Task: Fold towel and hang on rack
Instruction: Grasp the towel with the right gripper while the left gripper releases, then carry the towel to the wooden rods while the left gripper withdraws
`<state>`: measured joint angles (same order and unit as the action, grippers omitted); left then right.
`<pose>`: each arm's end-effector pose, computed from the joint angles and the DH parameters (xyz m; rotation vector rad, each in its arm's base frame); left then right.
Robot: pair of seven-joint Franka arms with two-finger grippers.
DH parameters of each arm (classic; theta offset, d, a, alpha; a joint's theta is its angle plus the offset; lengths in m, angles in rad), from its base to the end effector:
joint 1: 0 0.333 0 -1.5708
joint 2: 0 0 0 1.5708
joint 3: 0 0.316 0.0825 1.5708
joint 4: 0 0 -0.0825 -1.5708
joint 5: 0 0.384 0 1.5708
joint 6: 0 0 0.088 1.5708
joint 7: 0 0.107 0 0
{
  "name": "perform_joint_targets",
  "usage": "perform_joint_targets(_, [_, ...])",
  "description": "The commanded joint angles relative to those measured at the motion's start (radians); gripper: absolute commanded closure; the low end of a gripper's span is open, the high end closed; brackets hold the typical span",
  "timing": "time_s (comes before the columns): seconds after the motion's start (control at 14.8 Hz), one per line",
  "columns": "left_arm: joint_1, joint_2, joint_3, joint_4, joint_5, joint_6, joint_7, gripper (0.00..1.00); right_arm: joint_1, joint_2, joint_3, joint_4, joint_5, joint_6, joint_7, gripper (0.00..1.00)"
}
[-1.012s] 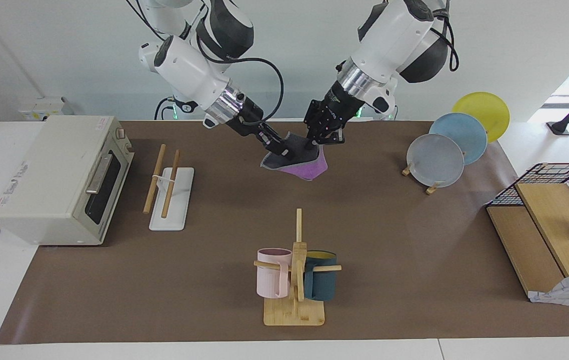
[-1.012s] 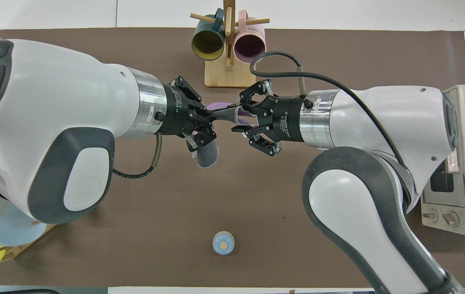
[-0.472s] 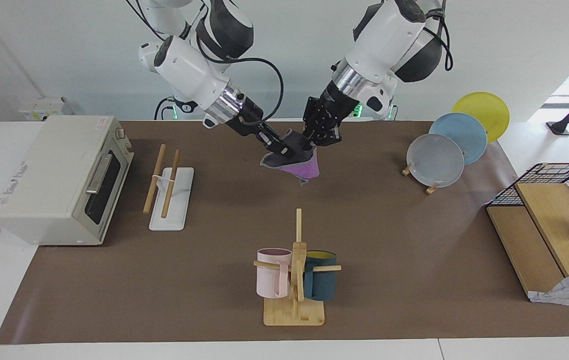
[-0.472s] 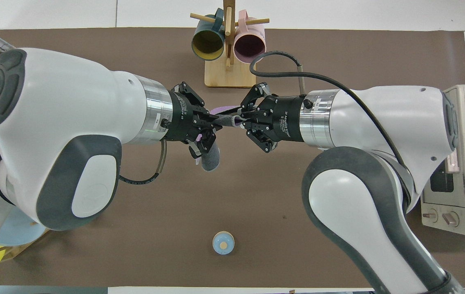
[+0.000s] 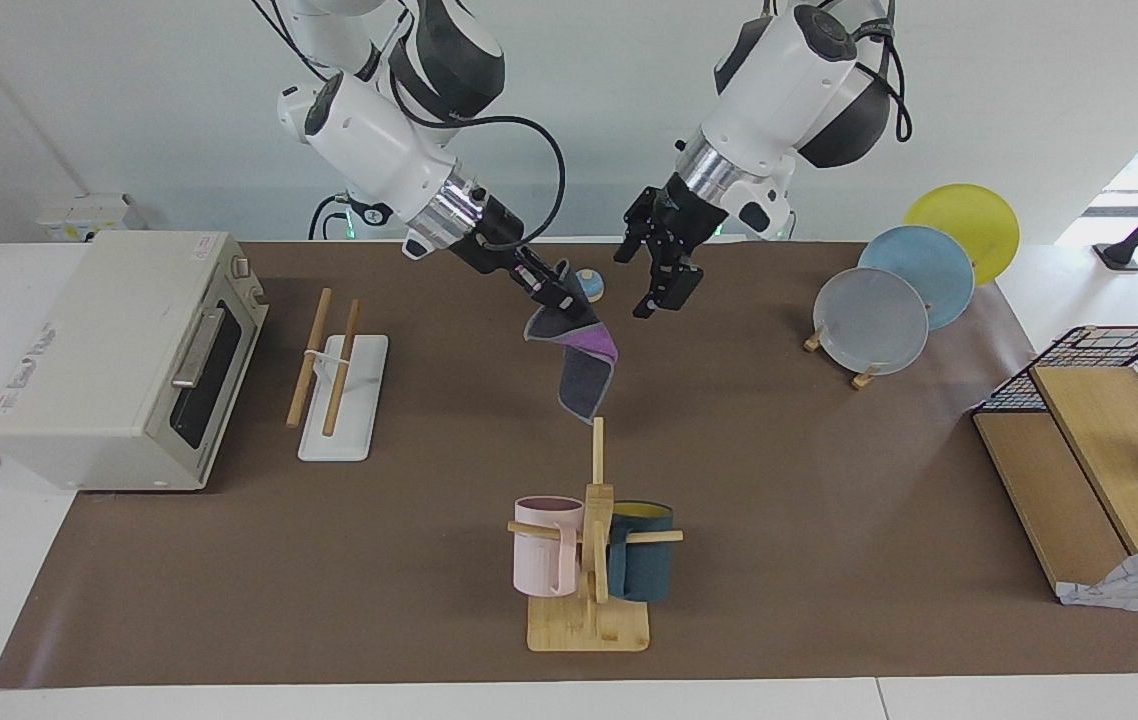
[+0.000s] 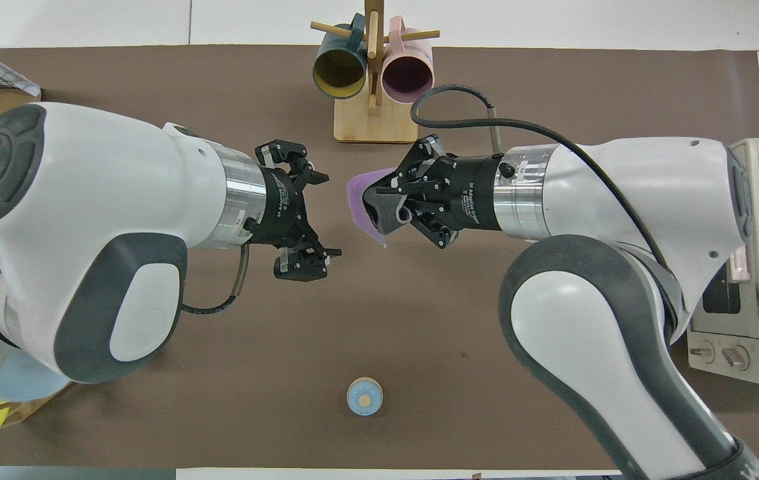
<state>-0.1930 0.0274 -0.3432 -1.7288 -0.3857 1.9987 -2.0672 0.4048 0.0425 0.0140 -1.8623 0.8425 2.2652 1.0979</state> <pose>0.5013 -0.3218 0.5797 1.8846 2.0416 -0.4240 0.5482 0.2650 0.5364 -1.9987 1.2531 0.3240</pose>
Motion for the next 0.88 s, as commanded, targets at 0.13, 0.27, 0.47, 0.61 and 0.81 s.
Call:
perform_joint_targets(0.13, [0.107,-0.049,0.006,-0.047,-0.009,-0.08,0.264,0.0,-0.102,-0.03,0.0,-0.038,-0.112,-0.159,-0.316,1.0])
perform_joint_targets(0.27, [0.164,-0.053,0.006,-0.06,-0.002,-0.109,0.433,0.0,-0.136,-0.047,0.0,-0.066,-0.199,-0.223,-0.467,1.0])
perform_joint_targets(0.47, [0.26,-0.076,0.006,-0.106,0.06,-0.115,0.802,0.0,-0.178,-0.064,0.0,-0.09,-0.371,-0.295,-0.619,1.0])
perform_joint_targets(0.61, [0.344,-0.084,0.007,-0.121,0.067,-0.115,1.064,0.0,-0.195,-0.065,-0.002,-0.089,-0.471,-0.346,-0.705,1.0])
perform_joint_targets(0.81, [0.46,-0.086,0.007,-0.126,0.074,-0.12,1.403,0.0,-0.251,-0.072,-0.002,-0.089,-0.574,-0.417,-0.762,1.0])
